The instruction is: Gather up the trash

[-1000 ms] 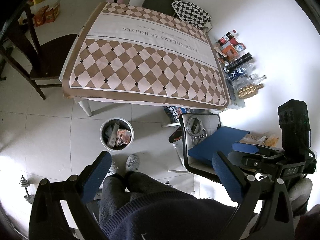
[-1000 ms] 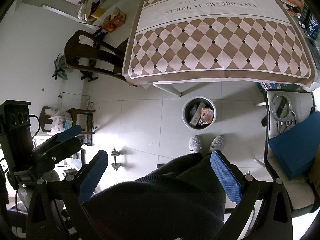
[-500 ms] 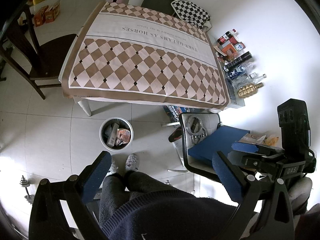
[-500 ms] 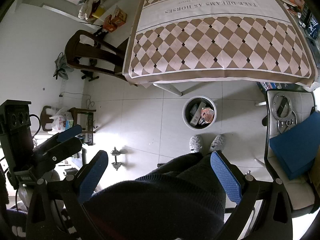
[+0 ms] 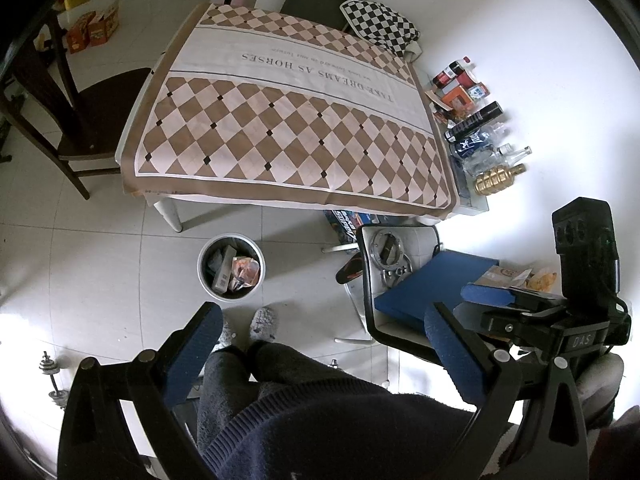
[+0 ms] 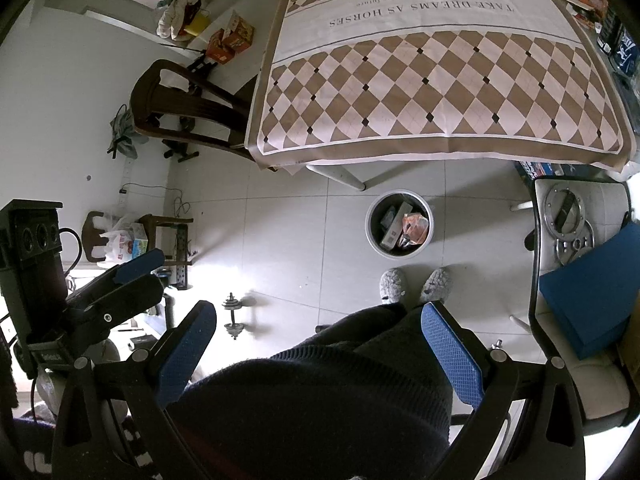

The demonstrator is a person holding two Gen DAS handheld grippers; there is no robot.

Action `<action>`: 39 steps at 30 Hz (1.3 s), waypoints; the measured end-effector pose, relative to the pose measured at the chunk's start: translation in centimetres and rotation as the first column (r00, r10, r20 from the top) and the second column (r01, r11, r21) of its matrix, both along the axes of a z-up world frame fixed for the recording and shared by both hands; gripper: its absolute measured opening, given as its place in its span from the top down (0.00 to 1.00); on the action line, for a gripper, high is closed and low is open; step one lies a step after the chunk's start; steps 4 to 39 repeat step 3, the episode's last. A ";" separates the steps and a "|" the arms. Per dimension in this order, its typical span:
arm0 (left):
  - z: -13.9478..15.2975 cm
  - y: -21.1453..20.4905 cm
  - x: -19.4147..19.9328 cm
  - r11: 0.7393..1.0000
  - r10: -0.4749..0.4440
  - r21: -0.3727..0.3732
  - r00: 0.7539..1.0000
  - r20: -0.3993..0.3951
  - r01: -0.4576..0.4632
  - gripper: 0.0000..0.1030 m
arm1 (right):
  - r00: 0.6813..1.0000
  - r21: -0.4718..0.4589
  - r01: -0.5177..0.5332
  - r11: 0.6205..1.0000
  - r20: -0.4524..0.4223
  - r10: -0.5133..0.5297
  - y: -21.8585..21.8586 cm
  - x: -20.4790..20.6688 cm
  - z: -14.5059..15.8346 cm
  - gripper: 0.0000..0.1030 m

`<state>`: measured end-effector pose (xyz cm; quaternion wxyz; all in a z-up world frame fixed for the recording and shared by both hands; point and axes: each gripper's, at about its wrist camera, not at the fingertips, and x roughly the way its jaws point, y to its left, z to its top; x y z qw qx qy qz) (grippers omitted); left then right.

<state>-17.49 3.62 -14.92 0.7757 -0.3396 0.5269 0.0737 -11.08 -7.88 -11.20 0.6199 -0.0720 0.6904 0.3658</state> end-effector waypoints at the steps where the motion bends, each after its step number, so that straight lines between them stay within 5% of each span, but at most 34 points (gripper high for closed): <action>1: 0.1 -0.2 0.0 1.000 0.001 0.000 1.000 0.001 -0.001 0.00 | 1.000 0.000 -0.002 1.000 -0.001 0.002 0.0 0.0 0.0 0.00; 39: 0.2 -0.5 0.1 1.000 0.000 0.002 1.000 -0.003 0.000 0.00 | 1.000 0.000 -0.005 1.000 -0.003 0.005 -0.1 -0.3 0.1 0.00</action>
